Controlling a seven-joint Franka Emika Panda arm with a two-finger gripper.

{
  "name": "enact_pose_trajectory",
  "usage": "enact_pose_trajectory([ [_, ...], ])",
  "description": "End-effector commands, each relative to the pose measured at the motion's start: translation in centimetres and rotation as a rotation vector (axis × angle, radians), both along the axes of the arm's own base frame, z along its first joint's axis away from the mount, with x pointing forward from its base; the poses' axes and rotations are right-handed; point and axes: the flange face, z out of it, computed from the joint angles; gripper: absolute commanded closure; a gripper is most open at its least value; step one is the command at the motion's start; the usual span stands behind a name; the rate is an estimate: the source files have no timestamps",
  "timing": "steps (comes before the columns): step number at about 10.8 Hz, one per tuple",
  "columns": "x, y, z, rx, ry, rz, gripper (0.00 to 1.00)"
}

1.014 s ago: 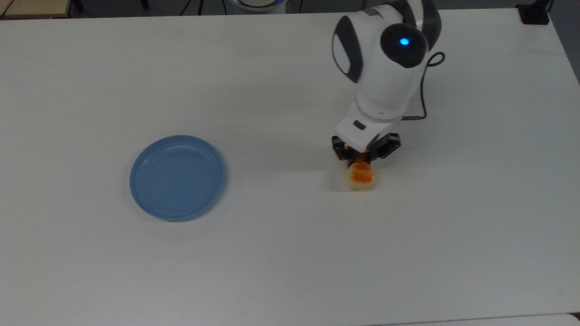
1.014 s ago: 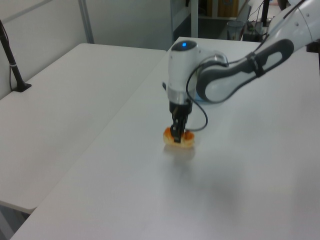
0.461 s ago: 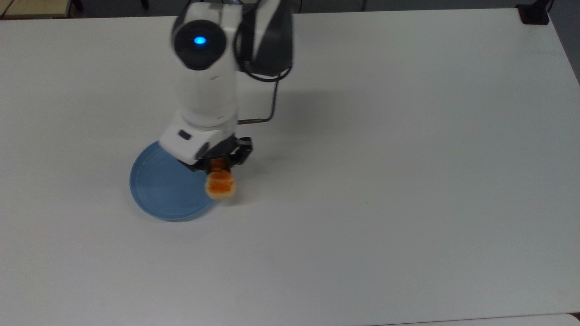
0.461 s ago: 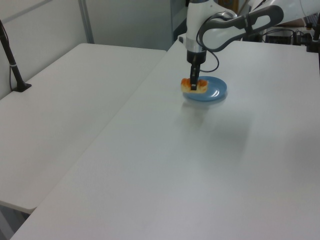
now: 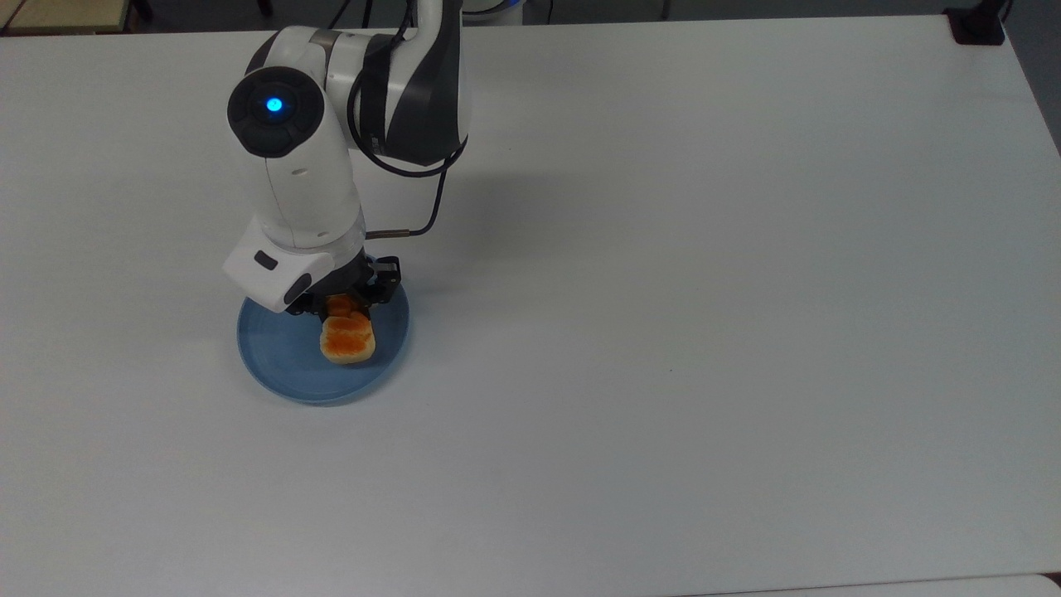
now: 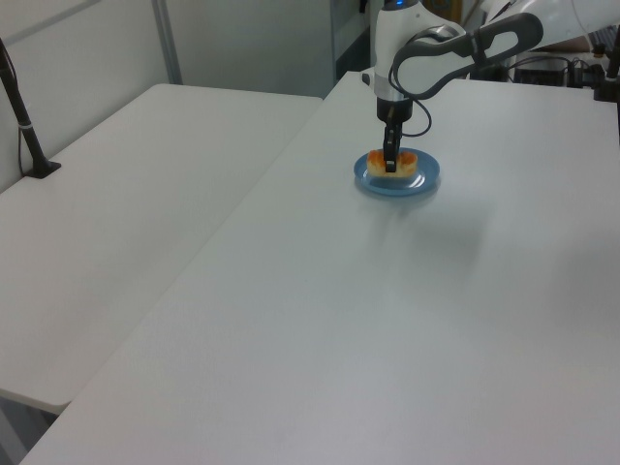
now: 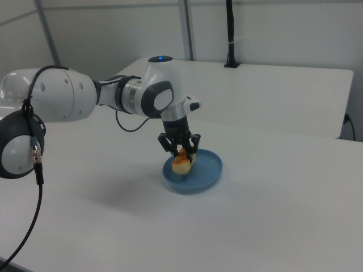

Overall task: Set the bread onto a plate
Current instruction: 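Lower the bread roll onto the plate and open the gripper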

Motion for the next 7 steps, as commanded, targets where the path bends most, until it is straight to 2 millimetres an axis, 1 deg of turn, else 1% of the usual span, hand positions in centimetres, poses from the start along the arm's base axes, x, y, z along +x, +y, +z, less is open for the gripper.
enact_pose_trajectory([
  [1,-0.3,-0.4,0.2,0.003,0.009,0.01,0.25],
  [2,-0.3,-0.4,0.7,0.003,0.001,0.004,0.02],
  [3,-0.4,-0.3,2.0,0.004,-0.015,0.002,0.0],
  [4,-0.6,0.1,4.3,0.008,-0.037,0.002,0.0],
  [5,-1.1,1.2,6.9,0.009,-0.056,-0.013,0.0],
  [6,-2.1,2.9,9.4,0.019,-0.027,-0.054,0.0],
  [7,-3.2,5.3,12.6,0.026,-0.024,-0.089,0.0],
])
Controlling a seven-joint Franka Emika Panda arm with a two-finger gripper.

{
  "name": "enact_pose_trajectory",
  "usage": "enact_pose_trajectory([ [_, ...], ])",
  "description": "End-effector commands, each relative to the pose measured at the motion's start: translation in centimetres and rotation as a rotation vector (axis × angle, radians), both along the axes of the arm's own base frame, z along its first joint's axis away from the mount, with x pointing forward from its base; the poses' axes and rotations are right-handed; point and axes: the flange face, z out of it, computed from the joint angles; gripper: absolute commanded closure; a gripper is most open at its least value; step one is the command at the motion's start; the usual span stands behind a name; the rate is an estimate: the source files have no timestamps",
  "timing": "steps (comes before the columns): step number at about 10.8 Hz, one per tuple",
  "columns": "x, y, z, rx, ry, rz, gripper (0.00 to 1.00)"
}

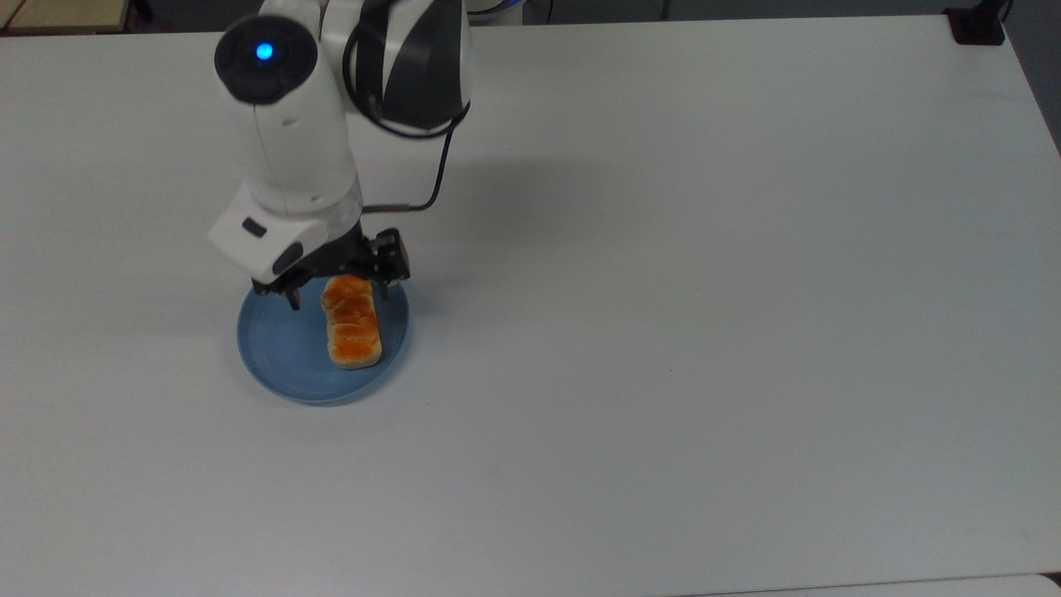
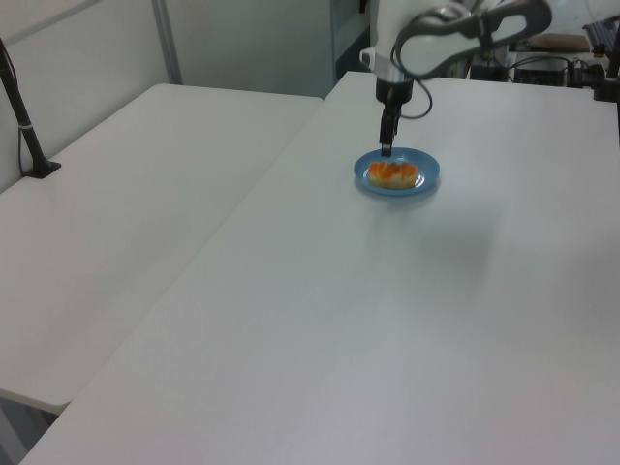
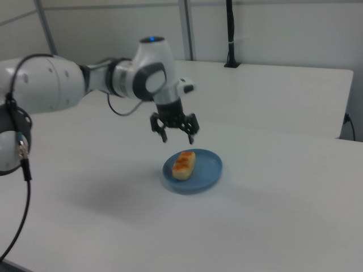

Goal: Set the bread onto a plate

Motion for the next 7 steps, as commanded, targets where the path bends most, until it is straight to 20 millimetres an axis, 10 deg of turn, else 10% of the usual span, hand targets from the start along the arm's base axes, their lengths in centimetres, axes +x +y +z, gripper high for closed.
enact_pose_trajectory([
  [1,-4.3,7.3,10.0,0.021,0.03,-0.093,0.0],
  [3,-8.8,11.5,16.4,0.028,0.071,-0.186,0.0],
  [7,-13.7,12.4,21.6,0.037,0.1,-0.179,0.0],
])
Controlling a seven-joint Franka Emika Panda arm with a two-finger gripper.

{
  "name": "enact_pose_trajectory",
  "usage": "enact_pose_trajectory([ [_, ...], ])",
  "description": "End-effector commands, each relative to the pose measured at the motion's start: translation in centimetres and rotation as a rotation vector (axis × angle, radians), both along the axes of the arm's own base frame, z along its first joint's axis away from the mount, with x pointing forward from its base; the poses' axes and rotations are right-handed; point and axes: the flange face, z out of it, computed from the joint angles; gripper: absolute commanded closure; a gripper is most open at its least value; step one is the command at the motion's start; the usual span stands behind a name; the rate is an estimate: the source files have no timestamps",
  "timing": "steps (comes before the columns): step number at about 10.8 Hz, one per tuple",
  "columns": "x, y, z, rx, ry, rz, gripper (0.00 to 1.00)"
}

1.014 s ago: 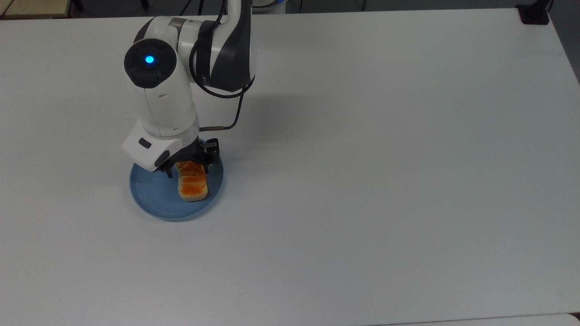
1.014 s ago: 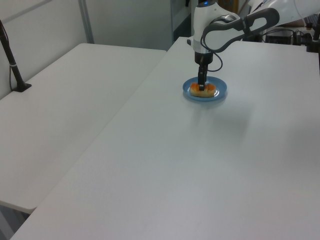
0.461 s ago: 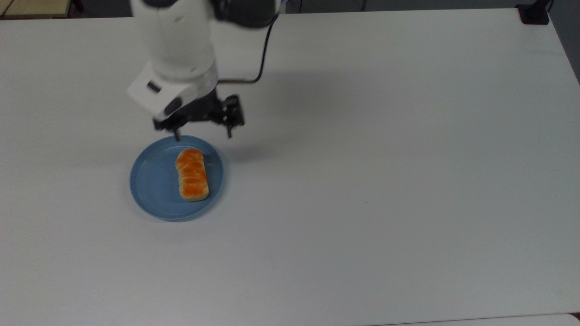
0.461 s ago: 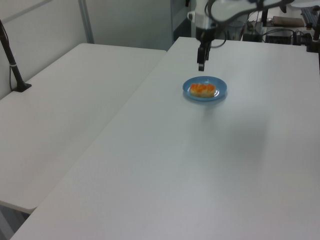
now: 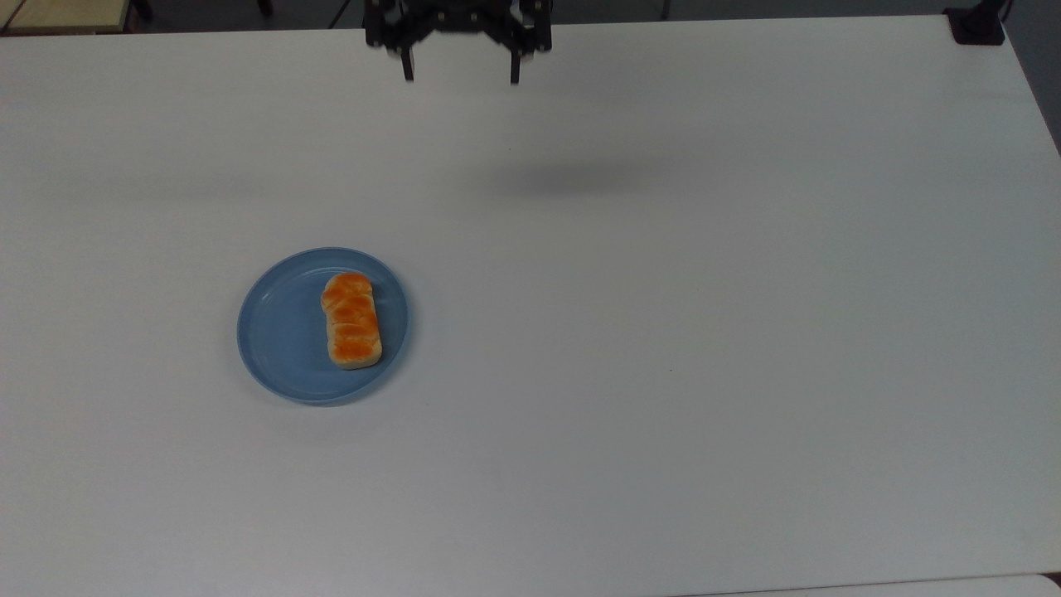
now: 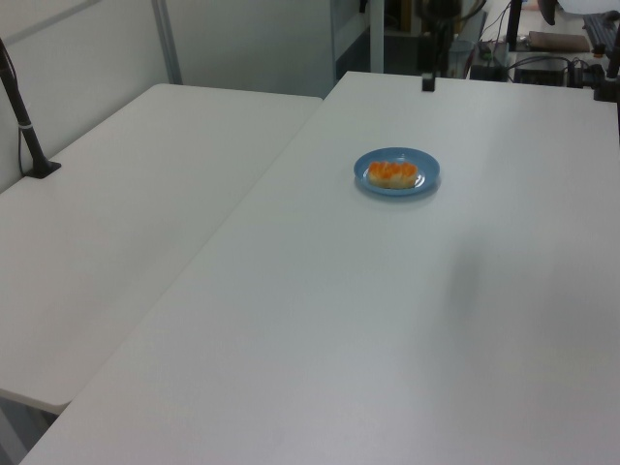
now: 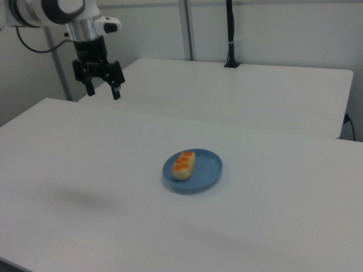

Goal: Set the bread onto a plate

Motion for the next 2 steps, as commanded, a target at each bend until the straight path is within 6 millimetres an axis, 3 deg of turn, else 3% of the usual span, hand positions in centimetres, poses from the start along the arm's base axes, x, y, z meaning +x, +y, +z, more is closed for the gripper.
enact_pose_trajectory([
  [1,-2.48,-1.03,1.41,0.005,0.004,-0.028,0.0],
  [2,-2.6,-1.39,1.67,0.006,-0.001,-0.03,0.0],
])
